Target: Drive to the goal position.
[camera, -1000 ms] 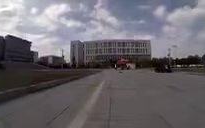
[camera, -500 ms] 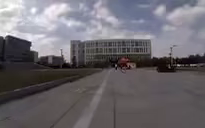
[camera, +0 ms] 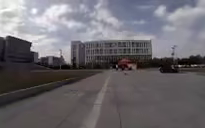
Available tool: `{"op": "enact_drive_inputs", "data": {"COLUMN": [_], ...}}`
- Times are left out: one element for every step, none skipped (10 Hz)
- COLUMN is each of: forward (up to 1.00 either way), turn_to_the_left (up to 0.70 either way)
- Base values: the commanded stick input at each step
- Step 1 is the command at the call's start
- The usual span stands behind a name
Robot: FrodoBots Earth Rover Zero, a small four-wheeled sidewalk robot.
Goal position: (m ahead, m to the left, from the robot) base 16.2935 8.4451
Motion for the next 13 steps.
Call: {"op": "enact_drive_inputs", "data": {"forward": [1.0, 1.0, 1.0, 1.0, 1.0, 1.0, 1.0, 1.0, 1.0, 1.0, 1.0, 1.0, 1.0], "turn_to_the_left": [-0.21, -0.34, -0.38, -0.29, -0.19, -0.09, 0.02, 0.02, 0.02, 0.02, 0.13, 0.31, 0.22]}}
